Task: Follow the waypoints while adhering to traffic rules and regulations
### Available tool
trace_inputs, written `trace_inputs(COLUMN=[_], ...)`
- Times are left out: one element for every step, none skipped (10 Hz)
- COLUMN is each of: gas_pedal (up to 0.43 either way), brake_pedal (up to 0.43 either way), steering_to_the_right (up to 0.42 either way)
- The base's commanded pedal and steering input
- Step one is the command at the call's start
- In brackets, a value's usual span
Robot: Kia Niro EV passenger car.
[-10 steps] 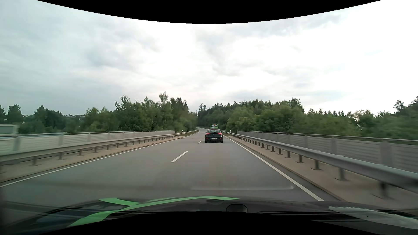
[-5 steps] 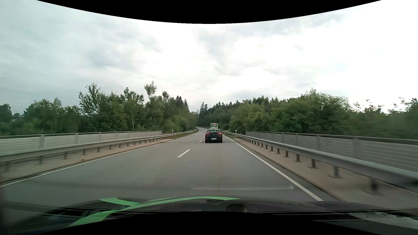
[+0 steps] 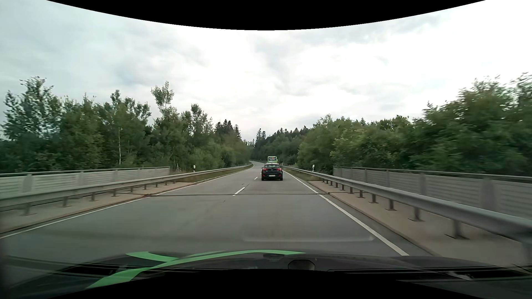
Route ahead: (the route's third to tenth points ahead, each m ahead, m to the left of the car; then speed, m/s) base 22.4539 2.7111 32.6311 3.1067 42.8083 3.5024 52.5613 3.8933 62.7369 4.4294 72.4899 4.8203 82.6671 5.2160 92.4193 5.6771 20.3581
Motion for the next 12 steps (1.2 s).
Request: trace_inputs(gas_pedal=[0.228, 0.24, 0.248, 0.26, 0.26, 0.28, 0.28, 0.28, 0.28, 0.287, 0.287, 0.299], brake_pedal=[0.0, 0.0, 0.0, 0.0, 0.0, 0.0, 0.0, 0.0, 0.0, 0.0, 0.0, 0.0], steering_to_the_right=[-0.005, -0.005, -0.005, -0.005, -0.005, -0.005, -0.005, -0.005, -0.005, -0.005, -0.005, -0.005])
